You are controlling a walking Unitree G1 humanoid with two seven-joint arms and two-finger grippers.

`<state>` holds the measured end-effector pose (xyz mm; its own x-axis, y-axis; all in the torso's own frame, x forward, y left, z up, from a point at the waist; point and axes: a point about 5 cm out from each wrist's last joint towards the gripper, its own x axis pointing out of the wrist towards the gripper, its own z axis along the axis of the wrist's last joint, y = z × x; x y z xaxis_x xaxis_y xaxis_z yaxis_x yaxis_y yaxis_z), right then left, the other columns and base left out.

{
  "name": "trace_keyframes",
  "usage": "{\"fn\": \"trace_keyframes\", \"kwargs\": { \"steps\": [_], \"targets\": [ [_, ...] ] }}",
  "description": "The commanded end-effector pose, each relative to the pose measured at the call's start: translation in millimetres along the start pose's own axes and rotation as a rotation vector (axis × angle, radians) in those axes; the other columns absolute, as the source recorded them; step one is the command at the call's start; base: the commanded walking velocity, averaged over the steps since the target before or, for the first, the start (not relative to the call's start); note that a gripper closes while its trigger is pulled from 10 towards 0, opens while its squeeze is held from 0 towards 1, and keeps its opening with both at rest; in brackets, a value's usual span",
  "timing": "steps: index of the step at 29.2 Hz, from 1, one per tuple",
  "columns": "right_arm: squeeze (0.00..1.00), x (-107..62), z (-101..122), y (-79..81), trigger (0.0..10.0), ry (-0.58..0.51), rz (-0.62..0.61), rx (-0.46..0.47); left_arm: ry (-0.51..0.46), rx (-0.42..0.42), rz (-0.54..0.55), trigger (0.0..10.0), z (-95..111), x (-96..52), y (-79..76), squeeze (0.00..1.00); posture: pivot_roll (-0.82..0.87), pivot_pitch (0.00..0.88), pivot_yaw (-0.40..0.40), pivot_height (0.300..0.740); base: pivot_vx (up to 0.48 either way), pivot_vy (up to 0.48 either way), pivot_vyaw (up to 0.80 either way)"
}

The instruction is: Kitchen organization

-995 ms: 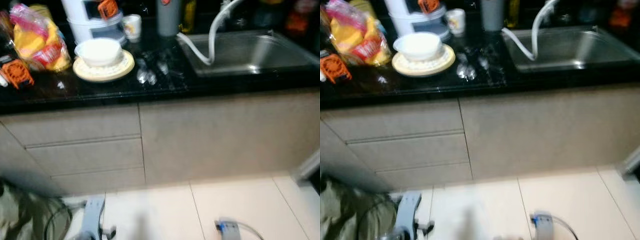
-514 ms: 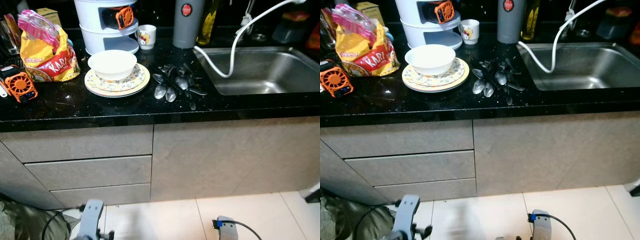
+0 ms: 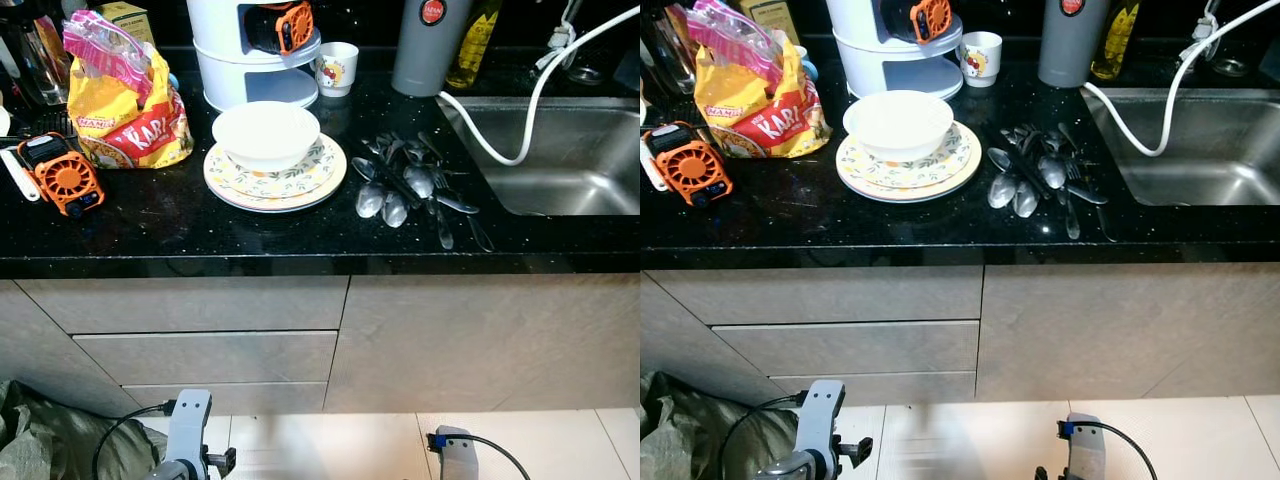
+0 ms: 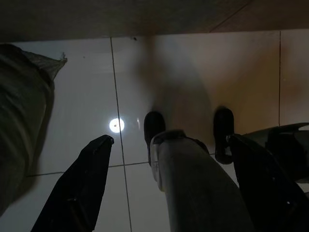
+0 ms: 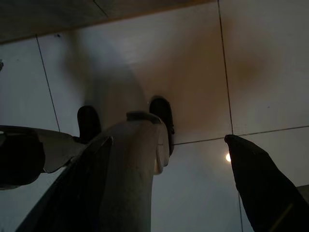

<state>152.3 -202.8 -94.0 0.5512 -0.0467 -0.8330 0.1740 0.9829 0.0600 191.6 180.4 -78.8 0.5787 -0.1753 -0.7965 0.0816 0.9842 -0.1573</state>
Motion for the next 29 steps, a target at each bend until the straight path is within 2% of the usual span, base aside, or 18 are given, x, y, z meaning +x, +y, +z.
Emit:
{"fn": "trace_keyframes", "kwargs": {
  "steps": [1, 3, 7, 10, 11, 14, 15, 16, 18, 19, 20, 21, 22, 23, 25, 26, 28, 29],
  "targets": [
    [0.0, -1.3, -3.3, -4.7, 10.0, 0.007, -0.014, 0.01, 0.027, -0.019, 0.004, 10.0, -6.6, 0.4, -3.6, 0.0, -0.02, 0.044, 0.01, 0.74, 0.0, -0.428, 0.0],
    [0.0, -0.7, 3.5, -7.3, 10.0, -0.021, -0.018, 0.019, 0.025, -0.01, 0.02, 10.0, -6.6, 0.5, -3.3, 0.0, -0.02, 0.044, 0.008, 0.74, 0.0, -0.424, 0.0],
    [0.0, 1.0, 24.7, -11.2, 10.0, -0.103, -0.003, 0.015, 0.015, -0.003, 0.032, 10.0, -6.7, 0.4, -3.1, 0.0, -0.03, 0.047, 0.008, 0.74, 0.0, 0.0, 0.0],
    [0.0, 2.8, 51.9, 0.2, 10.0, -0.212, 0.134, 0.023, 0.019, -0.005, 0.024, 10.0, -9.4, 0.0, -3.9, 0.0, -0.03, 0.047, 0.005, 0.74, 0.0, 0.0, 0.0],
    [0.0, 2.8, 51.9, 0.2, 10.0, -0.212, 0.134, 0.023, 0.019, -0.005, 0.024, 10.0, -9.4, 0.0, -3.9, 0.0, -0.03, 0.047, 0.005, 0.74, 0.0, 0.0, 0.0],
    [0.0, 1.3, 85.8, 29.9, 10.0, -0.328, 0.411, 0.002, 0.024, 0.0, 0.023, 10.0, -11.3, -0.7, -2.9, 0.0, -0.04, 0.054, 0.004, 0.74, 0.0, 0.0, 0.0],
    [0.0, 1.3, 85.8, 29.9, 10.0, -0.328, 0.411, 0.002, 0.024, 0.0, 0.023, 10.0, -11.3, -0.7, -2.9, 0.0, -0.04, 0.054, 0.004, 0.74, 0.0, 0.0, 0.0],
    [0.0, -3.4, 105.1, 50.3, 10.0, -0.389, 0.599, -0.034, 0.03, 0.011, 0.024, 10.0, -12.4, -1.0, -2.4, 0.0, -0.04, 0.048, 0.001, 0.74, 0.0, 0.0, 0.0],
    [0.0, -4.9, 109.3, 54.6, 10.0, -0.403, 0.641, -0.042, 0.031, 0.014, 0.024, 10.0, -12.6, -1.1, -2.4, 0.0, -0.04, 0.048, 0.001, 0.74, 0.0, 0.0, 0.0],
    [0.18, -9.0, 118.8, 64.1, 10.0, -0.433, 0.743, -0.043, 0.032, 0.017, 0.024, 10.0, -12.9, -1.1, -2.4, 0.0, -0.04, 0.047, -0.003, 0.74, 0.0, 0.0, 0.0],
    [0.18, -9.0, 118.8, 64.1, 10.0, -0.433, 0.743, -0.043, 0.032, 0.017, 0.024, 10.0, -12.9, -1.1, -2.4, 0.0, -0.04, 0.047, -0.003, 0.74, 0.0, 0.0, 0.0],
    [1.0, -24.7, 144.7, 87.6, 10.0, -0.517, 1.002, -0.063, 0.032, 0.019, 0.025, 10.0, -13.2, -1.2, -2.2, 0.0, -0.04, 0.047, -0.008, 0.74, 0.0, 0.0, 0.0],
    [1.0, -24.7, 144.7, 87.6, 10.0, -0.517, 1.002, -0.063, 0.032, 0.019, 0.025, 10.0, -13.2, -1.2, -2.2, 0.0, -0.04, 0.047, -0.008, 0.74, 0.0, 0.0, 0.0],
    [1.0, -33.5, 154.4, 97.5, 10.0, -0.547, 1.11, -0.088, 0.031, 0.019, 0.025, 10.0, -13.3, -1.3, -2.2, 0.0, -0.04, 0.046, -0.009, 0.74, 0.0, 0.0, 0.0],
    [1.0, -47.1, 164.8, 110.6, 10.0, -0.578, 1.247, -0.142, 0.032, 0.021, 0.025, 10.0, -13.8, -1.4, -2.3, 0.0, -0.03, 0.046, -0.013, 0.74, 0.0, 0.0, 0.0],
    [1.0, -47.1, 164.8, 110.6, 10.0, -0.578, 1.247, -0.142, 0.032, 0.021, 0.025, 10.0, -13.8, -1.4, -2.3, 0.0, -0.03, 0.046, -0.013, 0.74, 0.0, 0.0, 0.0],
    [1.0, -62.7, 174.2, 122.4, 10.0, -0.616, 1.36, -0.2, 0.037, 0.027, 0.024, 10.0, -15.5, -1.7, -2.4, 0.0, -0.03, 0.042, -0.015, 0.74, 0.0, 0.0, 0.0],
    [1.0, -62.7, 174.2, 122.4, 10.0, -0.616, 1.36, -0.2, 0.037, 0.027, 0.024, 10.0, -15.5, -1.7, -2.4, 0.0, -0.03, 0.042, -0.015, 0.74, 0.0, 0.0, 0.0]
  ]
}}
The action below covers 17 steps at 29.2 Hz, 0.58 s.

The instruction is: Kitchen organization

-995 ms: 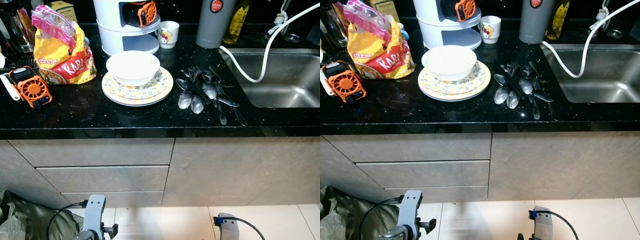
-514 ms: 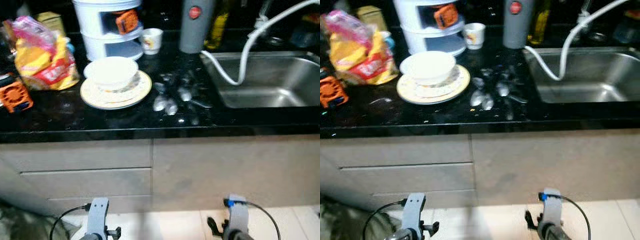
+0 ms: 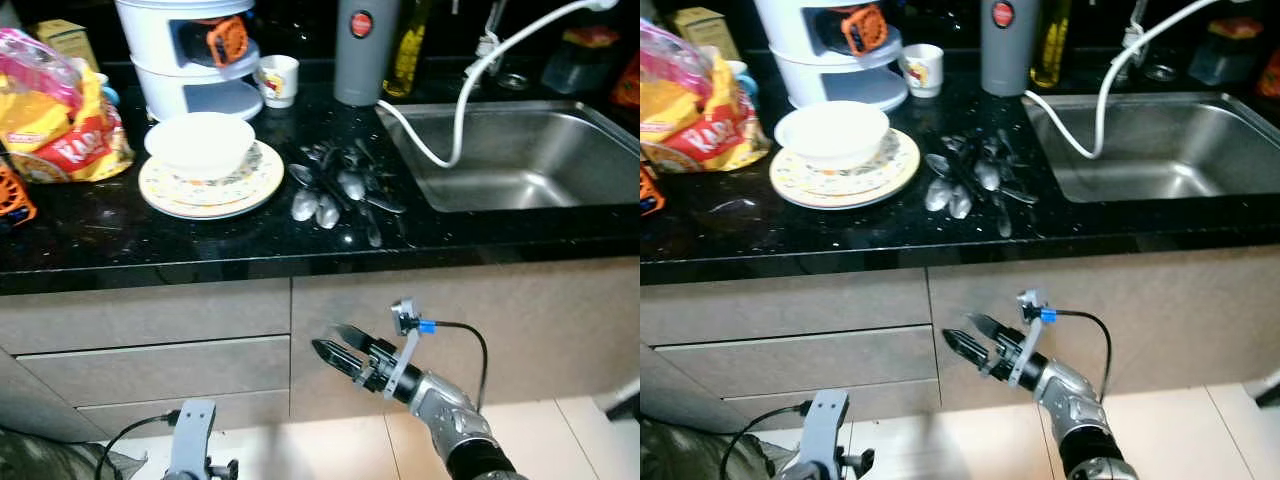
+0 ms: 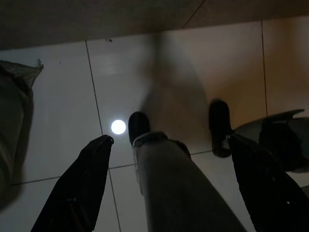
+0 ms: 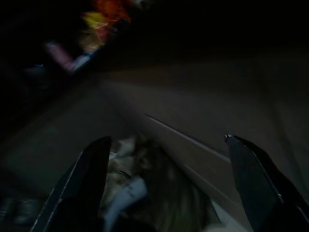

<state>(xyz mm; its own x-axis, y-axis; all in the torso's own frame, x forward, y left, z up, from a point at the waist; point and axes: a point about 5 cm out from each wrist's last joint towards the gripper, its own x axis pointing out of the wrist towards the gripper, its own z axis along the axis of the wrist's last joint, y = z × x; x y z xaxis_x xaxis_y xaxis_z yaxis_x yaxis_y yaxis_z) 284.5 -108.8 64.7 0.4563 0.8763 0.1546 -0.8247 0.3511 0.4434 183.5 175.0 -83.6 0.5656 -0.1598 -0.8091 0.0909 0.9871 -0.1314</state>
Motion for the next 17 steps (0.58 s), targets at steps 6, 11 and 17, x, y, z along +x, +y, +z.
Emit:
{"fn": "trace_keyframes", "kwargs": {
  "steps": [6, 11, 17],
  "targets": [
    [0.72, 25.4, 53.2, 29.8, 10.0, -0.182, 0.244, -0.077, 0.038, 0.027, 0.016, 10.0, -11.5, -3.5, 6.2, 0.0, -0.01, 0.036, -0.017, 0.74, 0.0, 0.0, 0.0],
    [0.0, 34.6, 97.3, 50.1, 10.0, -0.338, 0.345, -0.128, 0.044, 0.033, 0.022, 10.0, -12.6, -4.3, 8.4, 0.0, -0.01, 0.034, -0.019, 0.74, 0.0, 0.0, 0.0],
    [0.0, 38.8, 138.9, 72.3, 10.0, -0.421, 0.373, -0.243, 0.046, 0.042, 0.01, 10.0, -13.1, -4.2, 7.0, 0.0, -0.01, 0.038, -0.025, 0.74, 0.0, 0.0, 0.0]
  ]
}}
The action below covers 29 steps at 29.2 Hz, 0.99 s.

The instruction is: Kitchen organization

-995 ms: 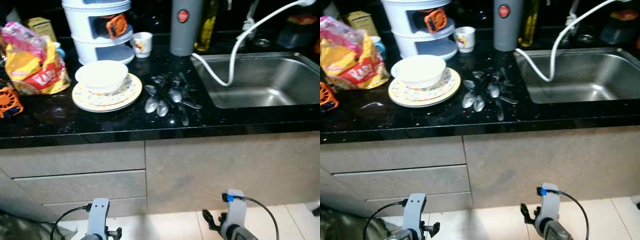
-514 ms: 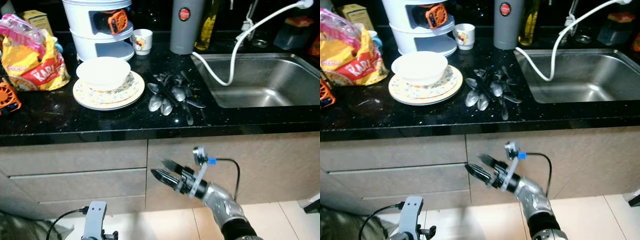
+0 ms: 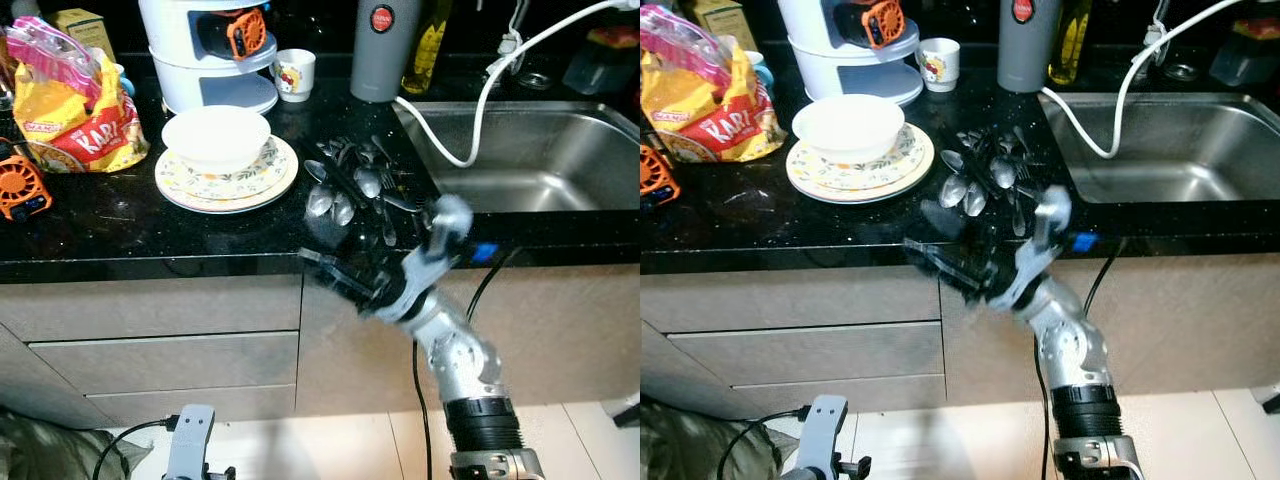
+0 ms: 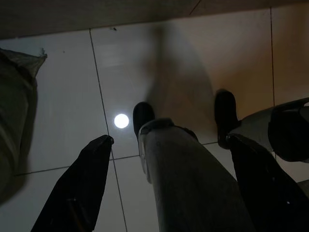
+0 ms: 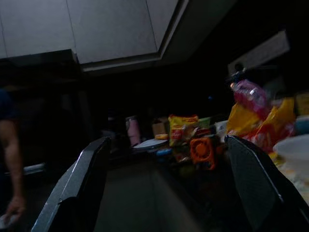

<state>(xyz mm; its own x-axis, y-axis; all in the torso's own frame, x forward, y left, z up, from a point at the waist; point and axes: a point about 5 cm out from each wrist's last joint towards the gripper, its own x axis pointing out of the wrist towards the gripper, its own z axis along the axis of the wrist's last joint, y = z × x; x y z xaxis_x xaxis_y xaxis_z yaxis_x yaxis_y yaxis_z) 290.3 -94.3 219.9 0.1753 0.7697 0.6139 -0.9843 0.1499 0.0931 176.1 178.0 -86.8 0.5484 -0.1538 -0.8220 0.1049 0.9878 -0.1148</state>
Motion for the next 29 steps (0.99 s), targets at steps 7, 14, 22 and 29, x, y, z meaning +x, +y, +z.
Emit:
{"fn": "trace_keyframes", "kwargs": {
  "steps": [7, 14, 22, 29],
  "targets": [
    [0.0, 11.1, 21.7, 7.3, 10.0, -0.004, -0.017, -0.076, 0.029, 0.018, -0.018, 10.0, -7.7, -1.0, -1.4, 0.0, -0.02, 0.045, -0.031, 0.74, 0.035, 0.0, 0.0],
    [0.0, 19.6, 31.4, 19.4, 10.0, -0.009, 0.001, -0.101, 0.033, 0.022, -0.025, 10.0, -8.7, -0.9, -3.1, 0.0, -0.02, 0.049, -0.031, 0.74, 0.347, 0.0, 0.0],
    [0.0, 25.8, 45.9, 23.2, 10.0, 0.04, -0.024, -0.207, 0.038, 0.021, -0.027, 10.0, -11.1, -1.7, -2.1, 0.0, -0.02, 0.06, -0.023, 0.74, 0.407, 0.0, 0.0],
    [0.0, 25.9, 43.5, 25.0, 10.0, 0.09, -0.036, -0.236, 0.035, 0.02, -0.026, 10.0, -11.9, -1.9, -2.0, 0.0, -0.02, 0.066, -0.023, 0.74, 0.357, 0.0, 0.0]
  ]
}}
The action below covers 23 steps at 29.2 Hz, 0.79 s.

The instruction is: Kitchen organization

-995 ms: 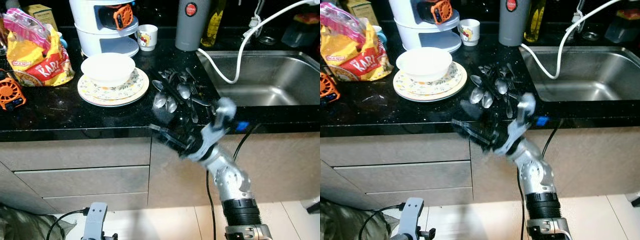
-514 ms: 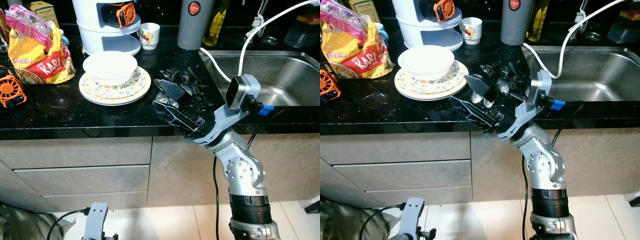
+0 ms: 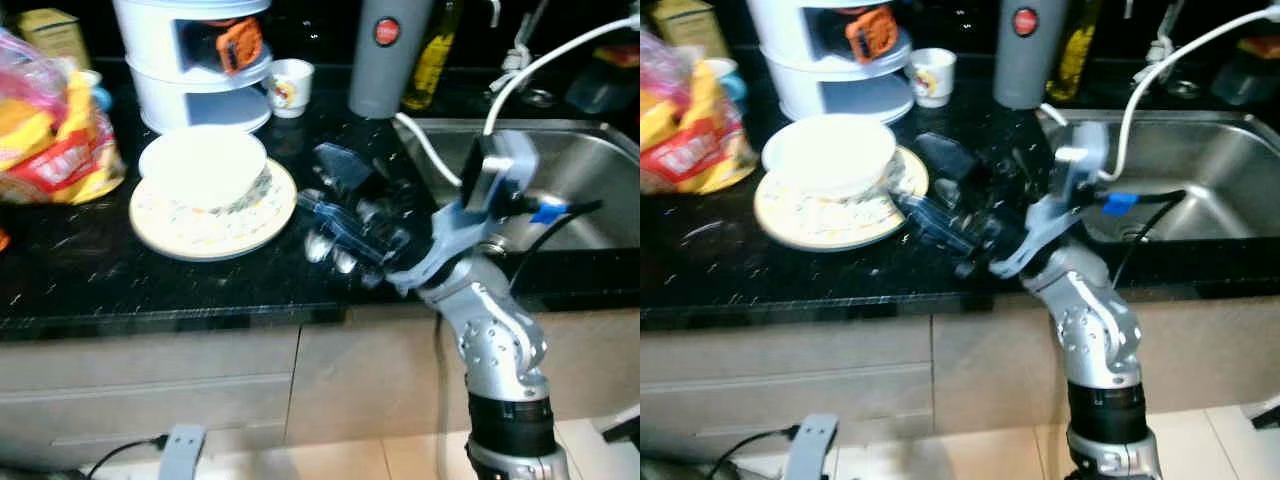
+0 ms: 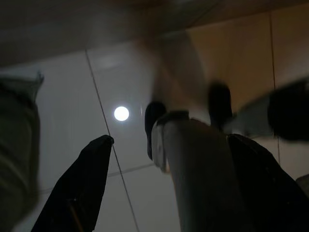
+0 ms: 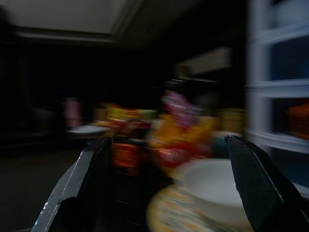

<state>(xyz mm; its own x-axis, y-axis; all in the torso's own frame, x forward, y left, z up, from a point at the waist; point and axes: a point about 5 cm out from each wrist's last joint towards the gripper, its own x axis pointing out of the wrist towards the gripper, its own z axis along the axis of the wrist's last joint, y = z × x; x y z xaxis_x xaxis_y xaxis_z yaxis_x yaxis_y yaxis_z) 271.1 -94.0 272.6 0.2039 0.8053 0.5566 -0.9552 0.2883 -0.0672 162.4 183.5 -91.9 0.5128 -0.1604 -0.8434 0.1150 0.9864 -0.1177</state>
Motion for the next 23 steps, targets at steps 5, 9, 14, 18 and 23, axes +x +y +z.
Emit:
{"fn": "trace_keyframes", "kwargs": {
  "steps": [5, 9, 14, 18, 23],
  "targets": [
    [0.0, -5.3, 2.2, 1.9, 10.0, 0.063, -0.024, -0.051, 0.011, 0.001, -0.008, 10.0, 0.5, 2.0, -5.9, 0.0, -0.02, 0.069, -0.022, 0.74, 0.0, 0.0, 0.0],
    [0.0, -8.2, 4.8, 1.3, 10.0, 0.106, -0.038, -0.087, 0.004, -0.016, -0.024, 10.0, 0.6, 1.9, -6.8, 0.0, -0.02, 0.072, -0.024, 0.74, 0.0, -0.221, 0.0],
    [0.0, -19.6, 12.2, -4.3, 10.0, 0.23, -0.083, -0.17, 0.008, -0.018, 0.001, 10.0, -0.6, 1.5, -4.8, 0.0, -0.02, 0.074, -0.027, 0.74, 0.0, -0.387, 0.0],
    [0.0, -33.7, 18.8, -7.0, 10.0, 0.365, -0.109, -0.23, 0.016, -0.024, 0.007, 10.0, -3.3, 1.2, -4.7, 0.0, -0.02, 0.078, -0.027, 0.74, 0.0, 0.0, 0.0],
    [0.0, -41.1, 20.4, -11.2, 10.0, 0.493, -0.16, -0.274, 0.041, -0.022, 0.0, 10.0, -8.2, 0.8, -6.2, 0.0, -0.03, 0.081, -0.026, 0.74, 0.0, 0.0, 0.0]
  ]
}}
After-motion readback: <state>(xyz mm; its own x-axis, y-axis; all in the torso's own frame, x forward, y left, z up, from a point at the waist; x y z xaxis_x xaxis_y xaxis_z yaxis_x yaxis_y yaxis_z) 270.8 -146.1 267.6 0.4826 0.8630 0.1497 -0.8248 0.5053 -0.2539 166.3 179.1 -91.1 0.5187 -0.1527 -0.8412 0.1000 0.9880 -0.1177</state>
